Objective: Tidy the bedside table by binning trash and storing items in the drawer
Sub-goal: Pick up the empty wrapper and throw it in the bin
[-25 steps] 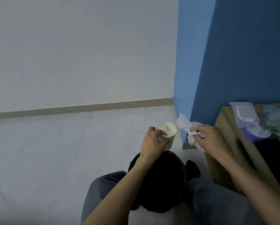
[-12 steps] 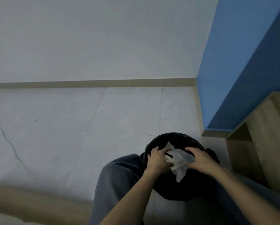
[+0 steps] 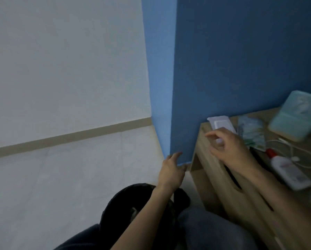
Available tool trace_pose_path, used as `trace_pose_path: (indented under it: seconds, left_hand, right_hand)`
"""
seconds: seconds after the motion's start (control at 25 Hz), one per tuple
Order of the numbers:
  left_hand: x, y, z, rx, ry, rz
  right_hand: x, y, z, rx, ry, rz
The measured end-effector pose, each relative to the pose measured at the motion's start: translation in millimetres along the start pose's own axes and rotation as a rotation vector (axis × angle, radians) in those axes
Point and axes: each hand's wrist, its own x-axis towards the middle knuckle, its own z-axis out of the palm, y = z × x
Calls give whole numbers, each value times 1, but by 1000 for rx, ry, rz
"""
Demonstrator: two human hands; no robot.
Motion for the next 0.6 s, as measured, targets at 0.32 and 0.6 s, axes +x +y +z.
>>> trace_pose_path:
  seconds: [0.32,0.6]
  left_hand:
    - [36,109,96,67,-206,239]
    - [55,97,130,462,-315,330]
  right_hand:
    - [10,127,-88,-191,197,552]
    - [17,184,-50,-36,158,838]
